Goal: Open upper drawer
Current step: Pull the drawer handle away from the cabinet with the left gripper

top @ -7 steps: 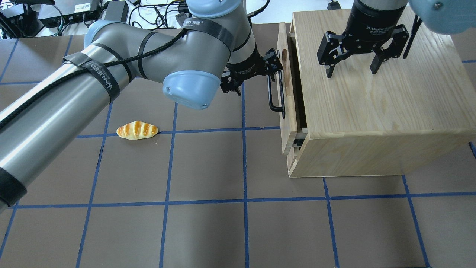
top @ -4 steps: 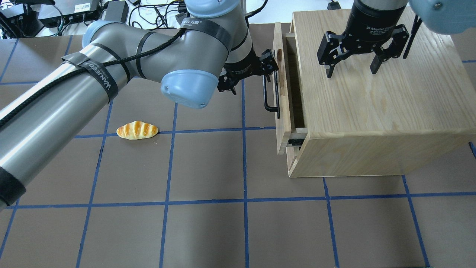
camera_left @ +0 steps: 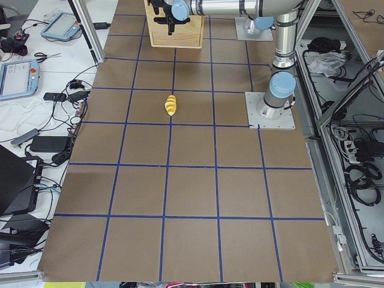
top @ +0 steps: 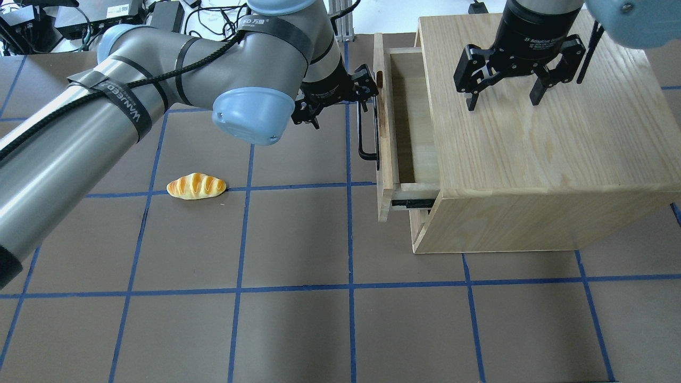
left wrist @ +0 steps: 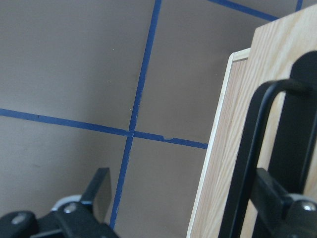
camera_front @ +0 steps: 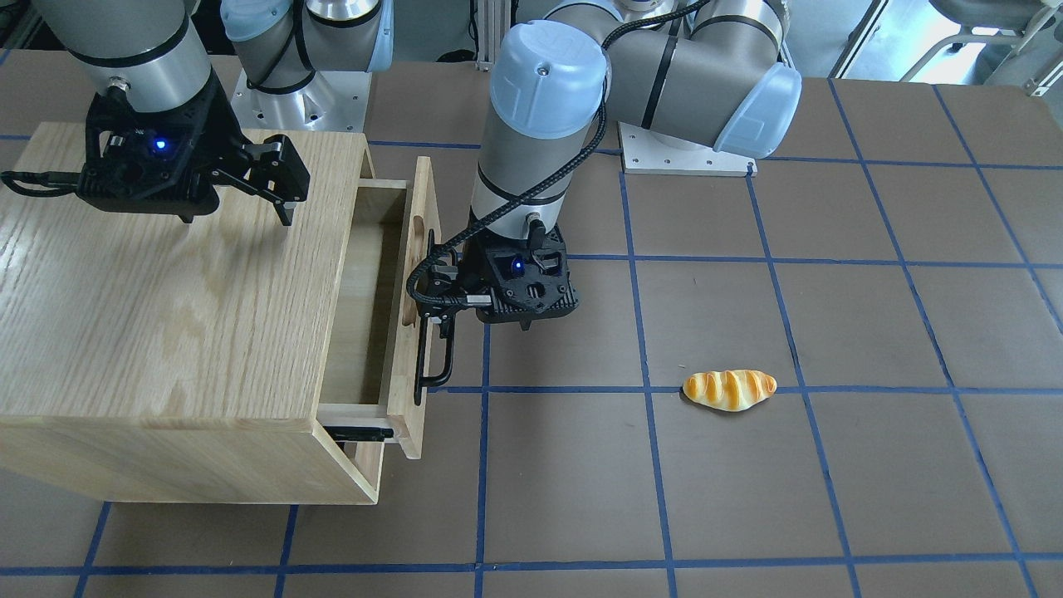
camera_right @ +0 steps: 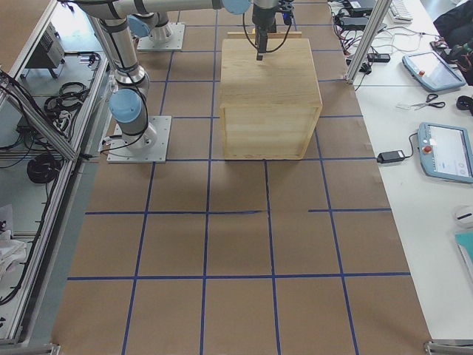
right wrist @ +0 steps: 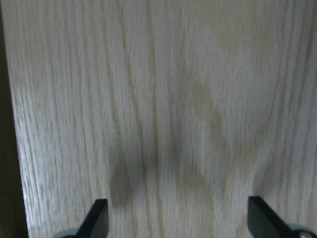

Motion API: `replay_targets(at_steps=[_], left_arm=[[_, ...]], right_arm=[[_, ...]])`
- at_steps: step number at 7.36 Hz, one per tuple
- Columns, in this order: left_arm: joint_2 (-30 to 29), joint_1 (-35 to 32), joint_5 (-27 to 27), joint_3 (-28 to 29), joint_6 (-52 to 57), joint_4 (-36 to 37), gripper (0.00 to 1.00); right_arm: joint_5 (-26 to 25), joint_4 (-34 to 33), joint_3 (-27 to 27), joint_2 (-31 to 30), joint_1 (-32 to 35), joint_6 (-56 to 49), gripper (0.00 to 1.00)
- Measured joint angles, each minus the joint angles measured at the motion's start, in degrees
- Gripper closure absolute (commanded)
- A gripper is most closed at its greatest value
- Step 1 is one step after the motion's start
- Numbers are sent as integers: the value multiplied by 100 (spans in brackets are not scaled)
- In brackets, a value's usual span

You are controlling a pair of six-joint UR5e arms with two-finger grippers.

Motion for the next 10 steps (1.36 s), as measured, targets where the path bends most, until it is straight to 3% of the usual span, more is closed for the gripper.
replay_targets(at_steps=[10], left_arm=[[157, 473, 26, -65, 753, -376, 0]], right_arm=[[0, 0, 0, 0, 0, 2, 0]])
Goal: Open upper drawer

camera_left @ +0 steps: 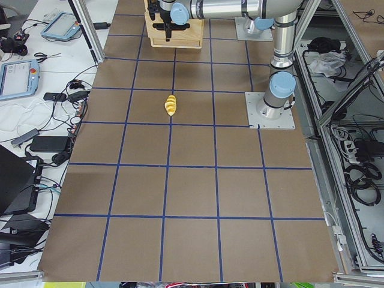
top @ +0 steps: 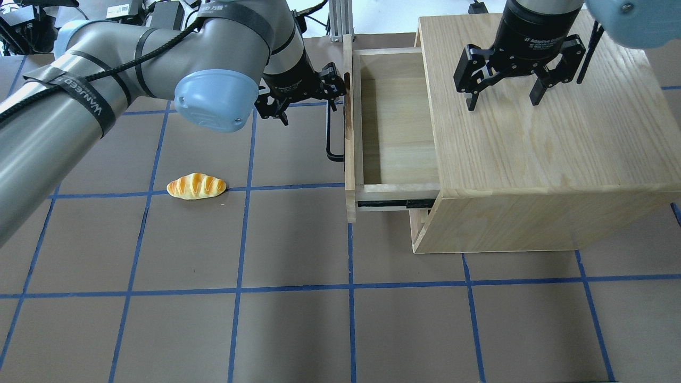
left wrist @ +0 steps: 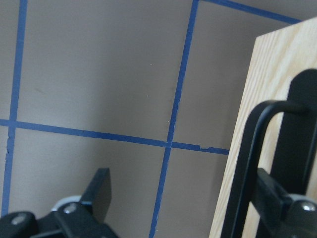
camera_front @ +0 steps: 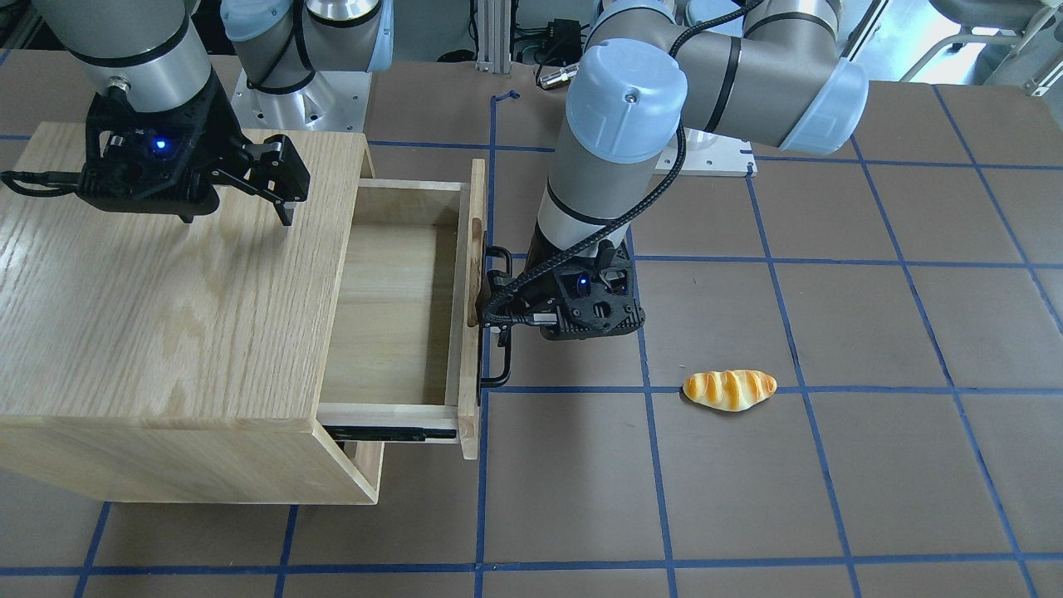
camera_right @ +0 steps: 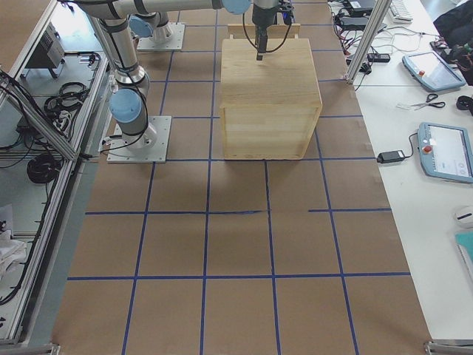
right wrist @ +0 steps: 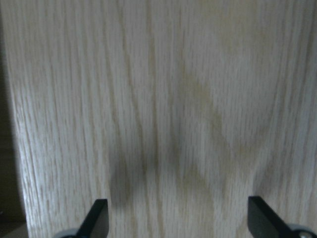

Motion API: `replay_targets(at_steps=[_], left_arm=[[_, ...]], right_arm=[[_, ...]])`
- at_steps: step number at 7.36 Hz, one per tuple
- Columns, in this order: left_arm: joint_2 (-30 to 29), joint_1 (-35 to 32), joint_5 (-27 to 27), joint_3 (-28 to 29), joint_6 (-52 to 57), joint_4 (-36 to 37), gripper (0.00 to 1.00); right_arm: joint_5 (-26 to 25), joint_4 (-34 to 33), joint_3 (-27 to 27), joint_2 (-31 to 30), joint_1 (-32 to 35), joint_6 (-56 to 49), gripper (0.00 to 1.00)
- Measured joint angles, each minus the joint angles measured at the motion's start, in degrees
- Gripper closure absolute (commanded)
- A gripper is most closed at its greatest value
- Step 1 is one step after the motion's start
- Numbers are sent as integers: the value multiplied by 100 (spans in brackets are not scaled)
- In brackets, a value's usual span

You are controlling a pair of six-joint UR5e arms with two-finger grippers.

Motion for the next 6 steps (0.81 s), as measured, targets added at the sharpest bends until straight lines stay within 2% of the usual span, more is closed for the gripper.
replay_targets(at_steps=[6], left_arm=[[155, 63, 142, 121, 70, -378, 0]], right_arm=[[0, 0, 0, 0, 0, 7, 0]])
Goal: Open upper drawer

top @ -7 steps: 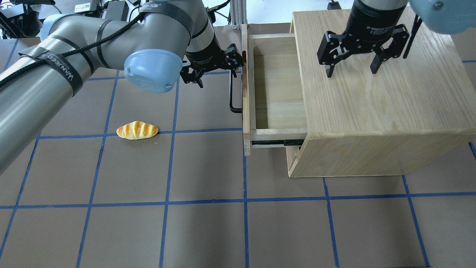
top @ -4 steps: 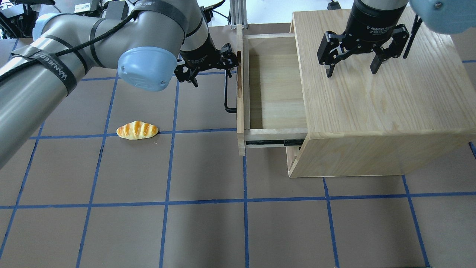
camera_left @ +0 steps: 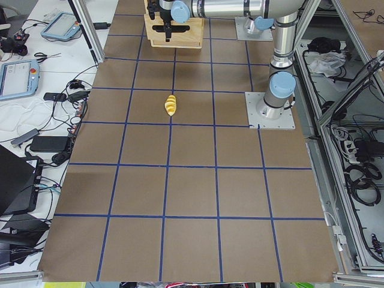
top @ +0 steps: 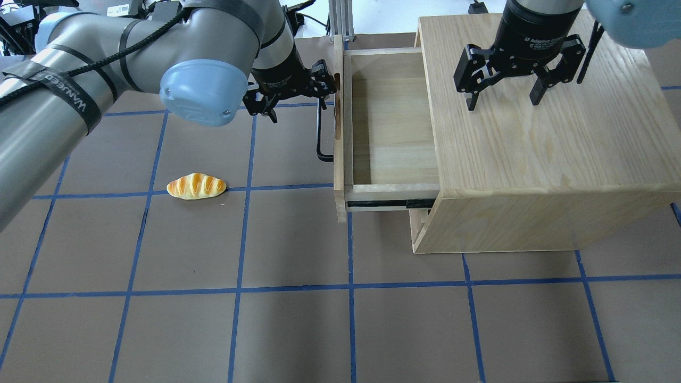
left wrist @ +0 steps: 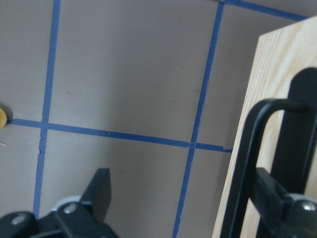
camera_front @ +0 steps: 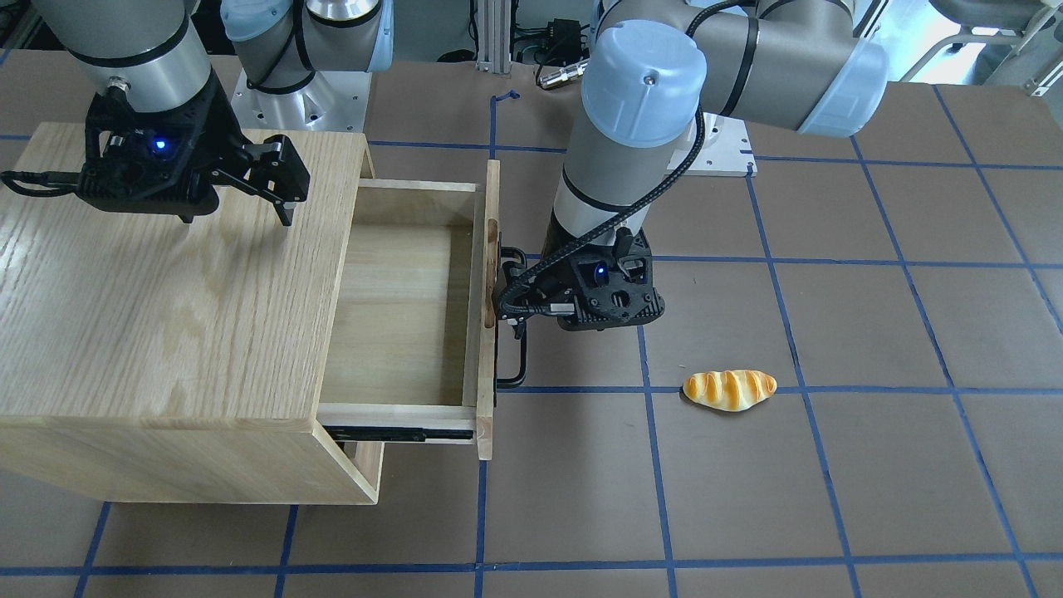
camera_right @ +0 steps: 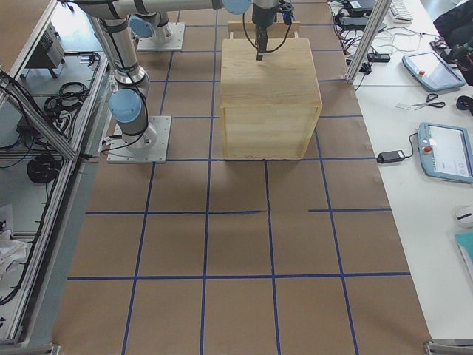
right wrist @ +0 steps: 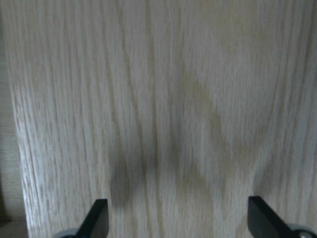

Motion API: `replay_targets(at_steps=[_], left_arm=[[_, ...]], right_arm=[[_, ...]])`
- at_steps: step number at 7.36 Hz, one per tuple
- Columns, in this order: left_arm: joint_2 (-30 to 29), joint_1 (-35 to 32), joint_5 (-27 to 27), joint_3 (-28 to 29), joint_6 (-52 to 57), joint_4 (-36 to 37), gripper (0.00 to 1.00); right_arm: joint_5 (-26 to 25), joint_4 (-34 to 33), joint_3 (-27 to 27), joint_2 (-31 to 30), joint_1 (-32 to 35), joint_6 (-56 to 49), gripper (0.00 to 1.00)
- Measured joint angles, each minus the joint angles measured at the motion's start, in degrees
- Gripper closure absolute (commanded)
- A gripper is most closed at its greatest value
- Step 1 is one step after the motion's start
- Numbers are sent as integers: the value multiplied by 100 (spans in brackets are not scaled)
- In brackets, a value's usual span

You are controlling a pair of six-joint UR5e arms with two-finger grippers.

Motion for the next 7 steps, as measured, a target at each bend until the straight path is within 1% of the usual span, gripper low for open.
replay_targets(at_steps=[2, 3, 5, 7], left_arm=[[197, 117, -13, 209, 36, -393, 0], [280, 343, -30, 273, 157, -549, 0], [471, 932, 27, 313, 852, -782, 0], [642, 1384, 400, 299, 1420, -1045, 0]], right_arm=[[0, 0, 4, 0, 0, -6, 0], [0, 0, 2, 0, 0, -7, 0], [0, 0, -1, 0, 0, -9, 0], [0, 0, 3, 0, 0, -9, 0]])
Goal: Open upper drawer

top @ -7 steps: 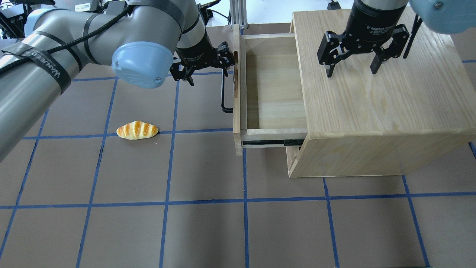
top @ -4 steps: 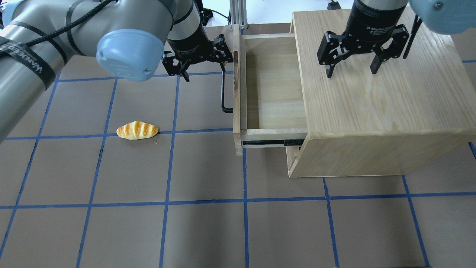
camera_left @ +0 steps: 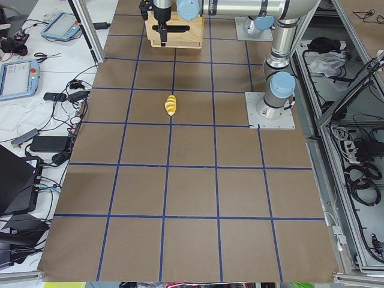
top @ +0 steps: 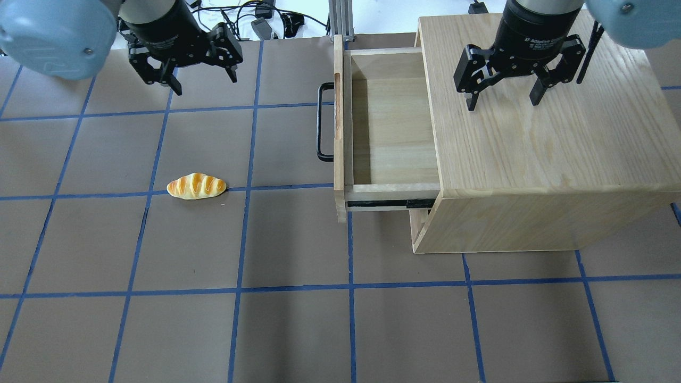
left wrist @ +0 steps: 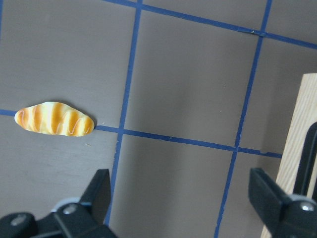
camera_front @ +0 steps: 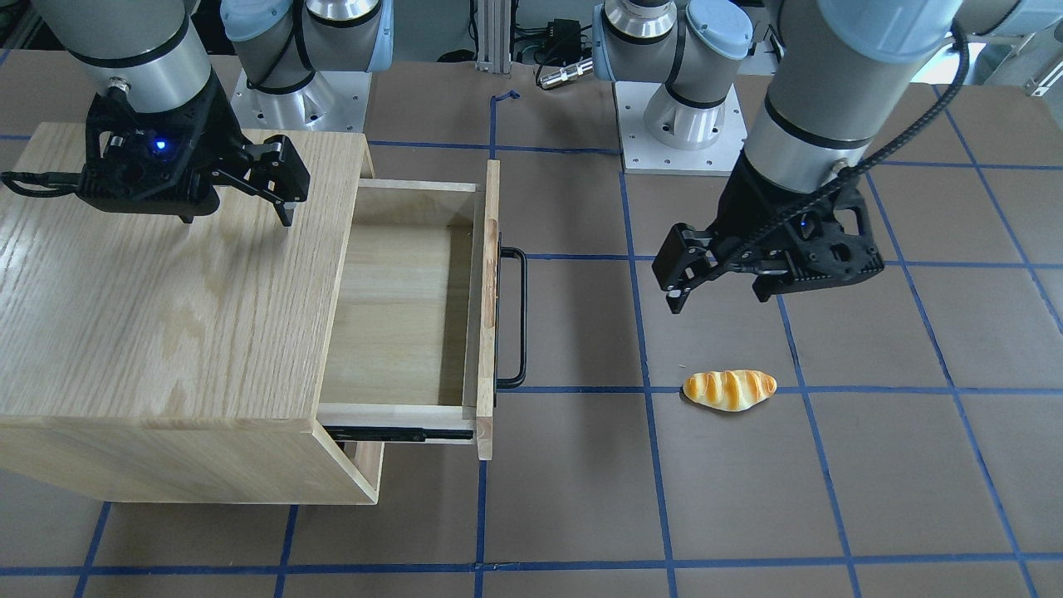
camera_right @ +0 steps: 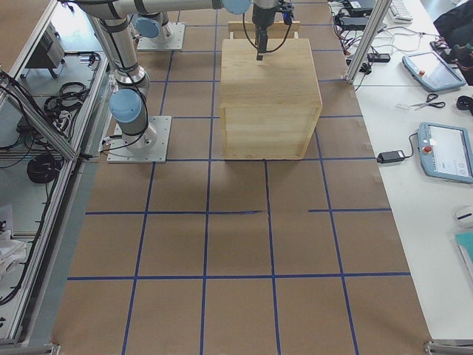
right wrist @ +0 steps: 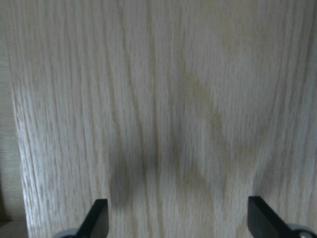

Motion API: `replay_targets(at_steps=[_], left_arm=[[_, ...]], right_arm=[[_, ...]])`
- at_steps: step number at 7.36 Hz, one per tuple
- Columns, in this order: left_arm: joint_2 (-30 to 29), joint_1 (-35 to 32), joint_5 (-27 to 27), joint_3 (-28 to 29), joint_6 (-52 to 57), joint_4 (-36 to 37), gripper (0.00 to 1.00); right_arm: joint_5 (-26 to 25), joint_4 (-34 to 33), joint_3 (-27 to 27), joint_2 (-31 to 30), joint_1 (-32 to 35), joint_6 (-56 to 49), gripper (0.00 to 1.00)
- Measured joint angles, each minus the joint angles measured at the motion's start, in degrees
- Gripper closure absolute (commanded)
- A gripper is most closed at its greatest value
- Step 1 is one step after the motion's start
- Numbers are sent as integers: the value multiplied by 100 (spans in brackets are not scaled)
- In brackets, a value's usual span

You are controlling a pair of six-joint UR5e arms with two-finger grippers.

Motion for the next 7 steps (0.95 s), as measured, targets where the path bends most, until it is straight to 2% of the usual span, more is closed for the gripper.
replay_targets(at_steps=[2, 7], left_arm=[[91, 376, 151, -77, 448, -61, 0], [371, 470, 155, -228, 661, -196, 0]], right_arm=[[0, 0, -1, 0, 0, 2, 0], [0, 0, -2, 0, -3, 9, 0]])
